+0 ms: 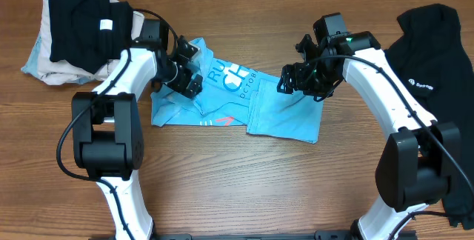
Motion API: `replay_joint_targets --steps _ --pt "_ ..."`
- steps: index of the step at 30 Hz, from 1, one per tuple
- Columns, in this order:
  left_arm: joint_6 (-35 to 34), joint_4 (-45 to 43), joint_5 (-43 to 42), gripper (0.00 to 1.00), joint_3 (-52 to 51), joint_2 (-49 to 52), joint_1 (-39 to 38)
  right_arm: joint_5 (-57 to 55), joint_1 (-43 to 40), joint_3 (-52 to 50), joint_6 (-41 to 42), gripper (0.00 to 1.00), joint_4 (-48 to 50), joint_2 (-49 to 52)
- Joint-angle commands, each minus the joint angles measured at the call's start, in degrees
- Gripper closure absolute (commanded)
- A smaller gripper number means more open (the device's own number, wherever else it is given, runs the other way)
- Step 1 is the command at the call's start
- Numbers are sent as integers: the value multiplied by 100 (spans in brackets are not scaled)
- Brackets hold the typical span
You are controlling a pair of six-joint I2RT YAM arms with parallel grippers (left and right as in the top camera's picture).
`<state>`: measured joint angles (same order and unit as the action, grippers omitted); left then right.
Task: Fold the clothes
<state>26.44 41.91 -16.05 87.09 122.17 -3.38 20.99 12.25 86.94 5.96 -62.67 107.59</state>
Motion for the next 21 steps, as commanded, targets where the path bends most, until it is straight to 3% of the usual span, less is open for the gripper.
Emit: replay_joint_targets --steps 1,10,21 --pt "-592 455 1239 0 828 92 35 -59 -7 111 -44 17 39 -173" --pt "-625 741 1453 0 1193 262 24 -59 -7 111 -44 16 44 -173" --pt "-520 955 431 1 1189 861 35 -146 -7 111 -42 16 4 -173"
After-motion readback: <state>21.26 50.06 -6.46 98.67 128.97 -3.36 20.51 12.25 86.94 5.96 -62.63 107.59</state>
